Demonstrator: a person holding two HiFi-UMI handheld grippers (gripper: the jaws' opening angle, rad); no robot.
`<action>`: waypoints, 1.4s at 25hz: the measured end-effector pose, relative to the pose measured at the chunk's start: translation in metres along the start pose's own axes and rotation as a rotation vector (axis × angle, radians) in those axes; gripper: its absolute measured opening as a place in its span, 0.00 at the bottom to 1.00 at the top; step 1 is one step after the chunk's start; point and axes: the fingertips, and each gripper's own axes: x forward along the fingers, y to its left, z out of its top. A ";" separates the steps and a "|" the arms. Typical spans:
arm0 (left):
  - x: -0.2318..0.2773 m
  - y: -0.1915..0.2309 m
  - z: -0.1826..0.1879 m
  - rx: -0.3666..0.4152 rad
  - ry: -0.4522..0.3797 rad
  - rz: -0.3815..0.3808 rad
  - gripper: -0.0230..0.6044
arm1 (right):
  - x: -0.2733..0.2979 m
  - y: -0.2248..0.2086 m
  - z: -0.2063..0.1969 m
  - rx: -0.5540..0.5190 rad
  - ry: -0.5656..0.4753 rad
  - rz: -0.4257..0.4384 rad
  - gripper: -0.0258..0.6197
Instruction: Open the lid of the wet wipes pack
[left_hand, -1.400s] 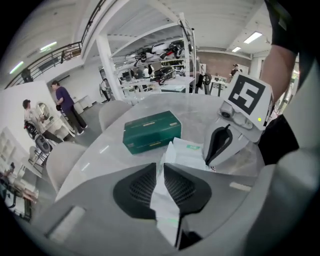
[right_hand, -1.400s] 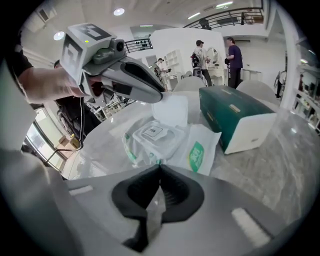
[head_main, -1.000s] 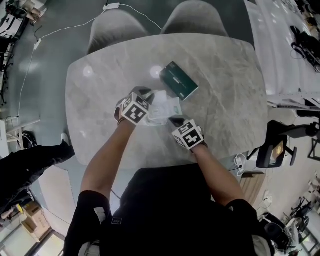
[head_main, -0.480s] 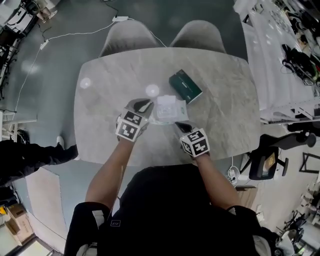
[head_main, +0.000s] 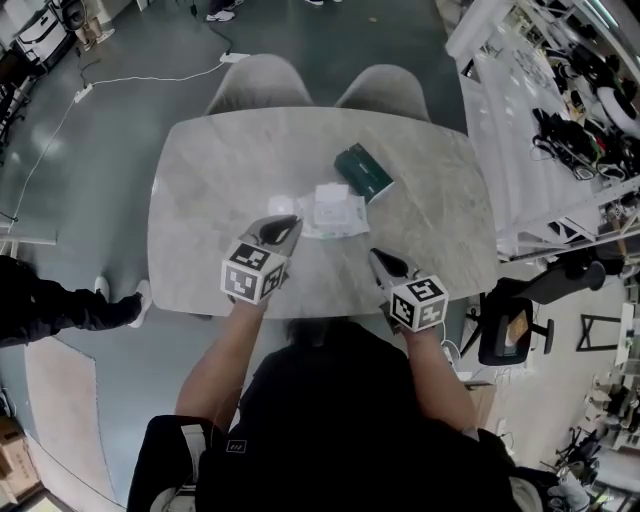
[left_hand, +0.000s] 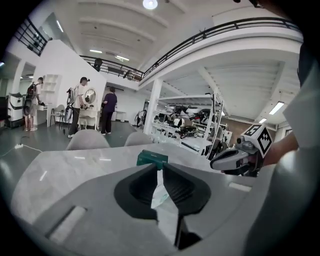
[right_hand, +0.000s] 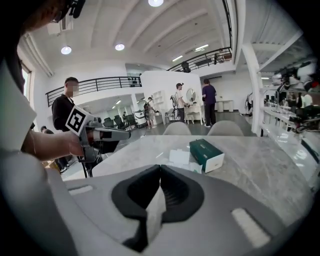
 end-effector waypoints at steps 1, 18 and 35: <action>-0.006 -0.004 0.001 -0.004 -0.008 -0.001 0.11 | -0.007 0.001 0.005 0.001 -0.016 -0.003 0.05; -0.043 -0.047 0.054 -0.008 -0.115 0.115 0.09 | -0.079 0.003 0.103 -0.138 -0.262 0.155 0.04; -0.026 -0.090 0.141 0.100 -0.209 0.184 0.09 | -0.147 -0.077 0.161 -0.130 -0.465 0.119 0.04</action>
